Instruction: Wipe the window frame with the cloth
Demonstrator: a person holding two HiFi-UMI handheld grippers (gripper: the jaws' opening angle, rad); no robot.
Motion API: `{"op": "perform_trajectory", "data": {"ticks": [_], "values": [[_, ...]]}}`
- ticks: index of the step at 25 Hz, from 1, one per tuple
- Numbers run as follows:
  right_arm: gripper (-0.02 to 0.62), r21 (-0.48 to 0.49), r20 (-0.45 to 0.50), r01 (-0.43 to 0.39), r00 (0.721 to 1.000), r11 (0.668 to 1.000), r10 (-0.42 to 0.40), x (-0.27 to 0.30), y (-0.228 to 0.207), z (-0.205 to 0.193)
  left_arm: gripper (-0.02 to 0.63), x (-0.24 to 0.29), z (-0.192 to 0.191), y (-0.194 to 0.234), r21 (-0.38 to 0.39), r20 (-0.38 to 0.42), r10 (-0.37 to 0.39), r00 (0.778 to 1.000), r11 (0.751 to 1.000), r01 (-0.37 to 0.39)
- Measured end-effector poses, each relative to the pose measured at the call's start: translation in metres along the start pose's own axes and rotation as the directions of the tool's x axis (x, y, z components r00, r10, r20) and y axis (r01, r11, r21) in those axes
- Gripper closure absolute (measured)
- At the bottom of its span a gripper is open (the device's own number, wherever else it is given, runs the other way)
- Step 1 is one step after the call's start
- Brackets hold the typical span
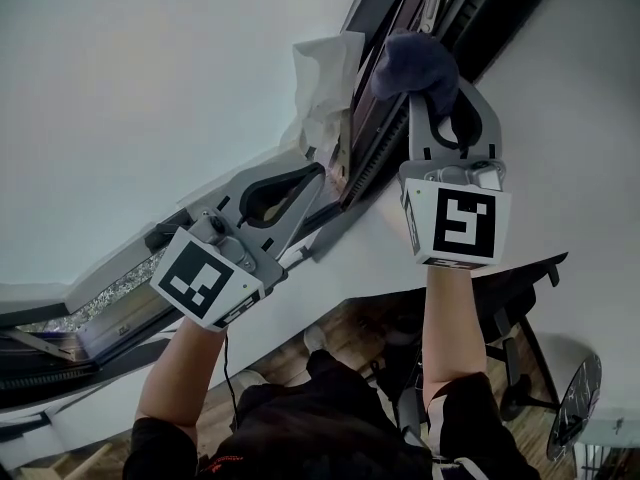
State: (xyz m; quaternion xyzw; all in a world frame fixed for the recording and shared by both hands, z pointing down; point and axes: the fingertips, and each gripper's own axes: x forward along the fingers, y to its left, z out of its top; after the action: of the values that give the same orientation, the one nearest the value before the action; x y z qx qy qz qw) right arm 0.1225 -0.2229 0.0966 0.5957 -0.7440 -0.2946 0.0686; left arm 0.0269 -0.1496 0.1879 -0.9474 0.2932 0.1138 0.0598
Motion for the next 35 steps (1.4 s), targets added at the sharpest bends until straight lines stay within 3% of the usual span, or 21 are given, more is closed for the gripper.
{"op": "perform_trajectory", "data": {"ticks": [35], "values": [[0.525, 0.073, -0.139, -0.062, 0.988, 0.995, 0.072, -0.026, 0.058, -0.104, 0.586, -0.02, -0.105, -0.014, -0.147, -0.13, 0.016, 0.991, 0.989, -0.035]]}}
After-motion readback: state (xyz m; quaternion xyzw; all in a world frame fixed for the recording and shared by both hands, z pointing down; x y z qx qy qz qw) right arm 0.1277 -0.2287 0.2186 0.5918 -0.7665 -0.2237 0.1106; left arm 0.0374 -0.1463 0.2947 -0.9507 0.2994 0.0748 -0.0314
